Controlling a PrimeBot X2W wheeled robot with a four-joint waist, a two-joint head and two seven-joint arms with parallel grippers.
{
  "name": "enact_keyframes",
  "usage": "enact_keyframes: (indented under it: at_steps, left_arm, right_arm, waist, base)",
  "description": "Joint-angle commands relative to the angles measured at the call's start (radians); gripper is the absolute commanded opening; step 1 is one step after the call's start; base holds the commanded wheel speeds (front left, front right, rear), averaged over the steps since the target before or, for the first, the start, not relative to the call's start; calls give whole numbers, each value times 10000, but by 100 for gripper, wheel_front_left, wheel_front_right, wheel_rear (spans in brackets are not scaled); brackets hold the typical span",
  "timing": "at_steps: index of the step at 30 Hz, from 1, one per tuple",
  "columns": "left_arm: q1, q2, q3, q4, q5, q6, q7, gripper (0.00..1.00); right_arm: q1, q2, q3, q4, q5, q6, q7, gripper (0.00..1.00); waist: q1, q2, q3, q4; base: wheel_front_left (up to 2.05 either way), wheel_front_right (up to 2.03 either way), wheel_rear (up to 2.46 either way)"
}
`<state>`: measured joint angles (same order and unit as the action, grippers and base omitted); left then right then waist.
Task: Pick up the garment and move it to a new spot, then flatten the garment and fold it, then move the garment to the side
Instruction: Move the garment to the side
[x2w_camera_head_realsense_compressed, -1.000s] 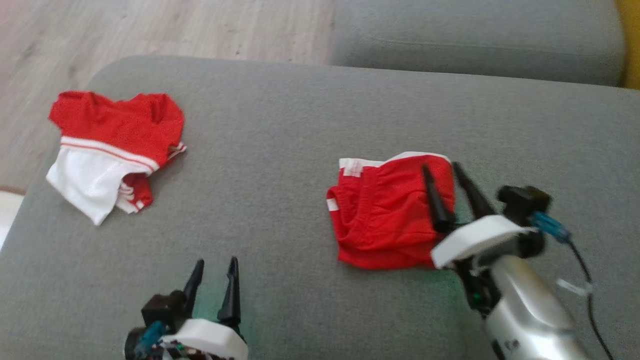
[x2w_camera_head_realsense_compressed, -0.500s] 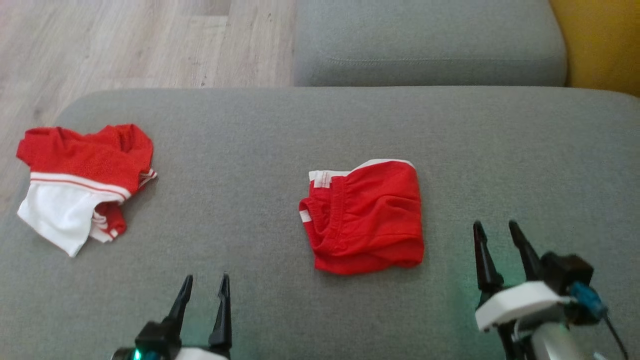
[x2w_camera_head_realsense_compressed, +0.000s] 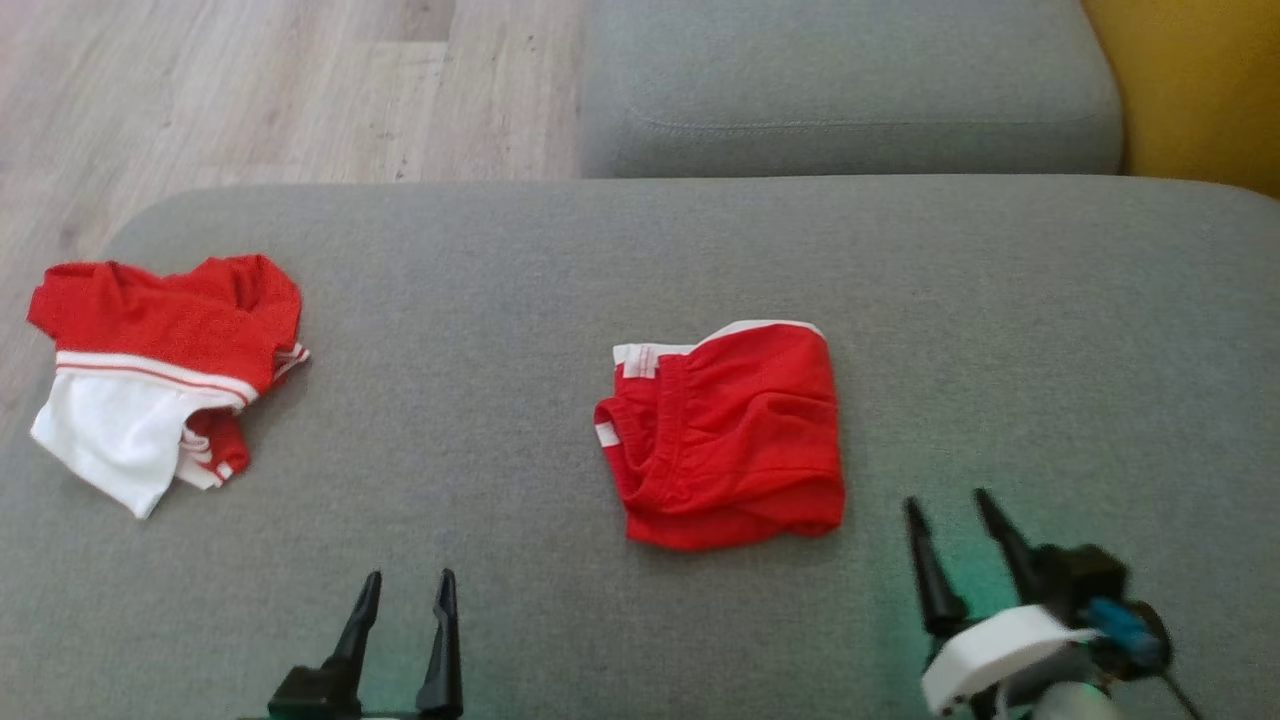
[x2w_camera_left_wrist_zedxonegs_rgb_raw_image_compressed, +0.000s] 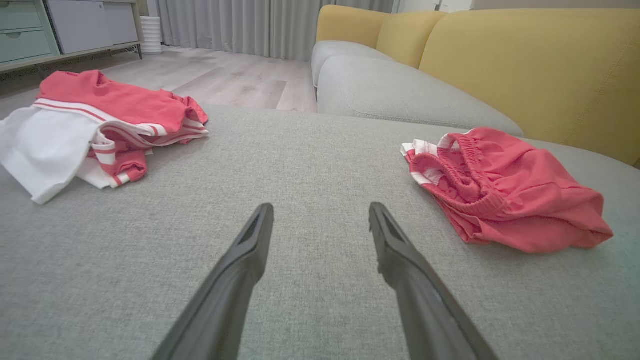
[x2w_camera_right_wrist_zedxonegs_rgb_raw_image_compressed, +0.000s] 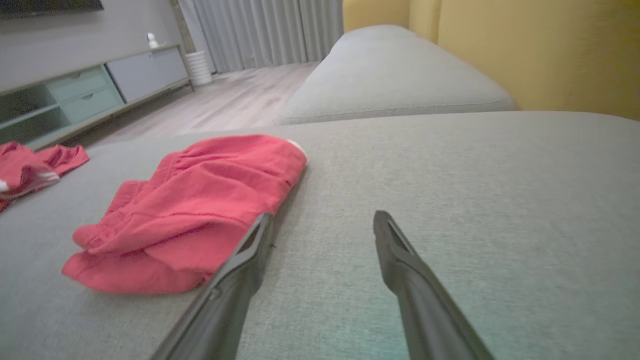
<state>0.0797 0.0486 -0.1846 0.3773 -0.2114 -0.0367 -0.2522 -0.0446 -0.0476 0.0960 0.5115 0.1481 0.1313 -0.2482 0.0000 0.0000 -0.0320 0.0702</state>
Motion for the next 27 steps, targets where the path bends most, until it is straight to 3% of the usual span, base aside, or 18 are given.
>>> enact_keyframes:
  at_steps: [1, 7, 21, 23, 25, 26, 27]
  left_arm:
    - [-499, 16, 244, -328, -1, -37, -95, 100]
    - [-542, 16, 83, -136, -163, -85, -95, 100]
    - [-652, 16, 119, 23, -383, -224, -95, 100]
    - [-705, 16, 73, 22, -397, -239, -95, 100]
    - [-759, 16, 31, 13, -416, -244, -95, 100]
    - [-787, 16, 12, 4, -426, -244, -95, 100]
    - [-811, 16, -3, -7, -434, -244, -95, 100]
  right_arm:
    - [-595, -27, 357, -187, -189, -6, -135, 100]
    - [-1205, -26, 1049, 983, -1227, -6, -135, 100]
    - [-2053, -26, 829, 1965, -1335, -6, -135, 97]
    - [-2109, -26, 853, 1999, -1317, -6, -135, 86]
    - [-2157, -26, 886, 2053, -1288, -6, -135, 67]
    - [-2186, -26, 904, 2088, -1282, -6, -135, 48]
    - [-2214, -26, 917, 2113, -1276, -6, -135, 21]
  waist:
    - [0, 0, 58, 65]
    - [0, 0, 286, 447]
    - [0, 0, 668, 921]
    - [0, 0, 708, 932]
    - [0, 0, 759, 943]
    - [0, 0, 787, 948]
    - [0, 0, 813, 951]
  base:
    - [0, 0, 0]
    - [0, 0, 0]
    - [0, 0, 0]
    - [0, 0, 0]
    - [0, 0, 0]
    - [0, 0, 0]
    - [0, 0, 0]
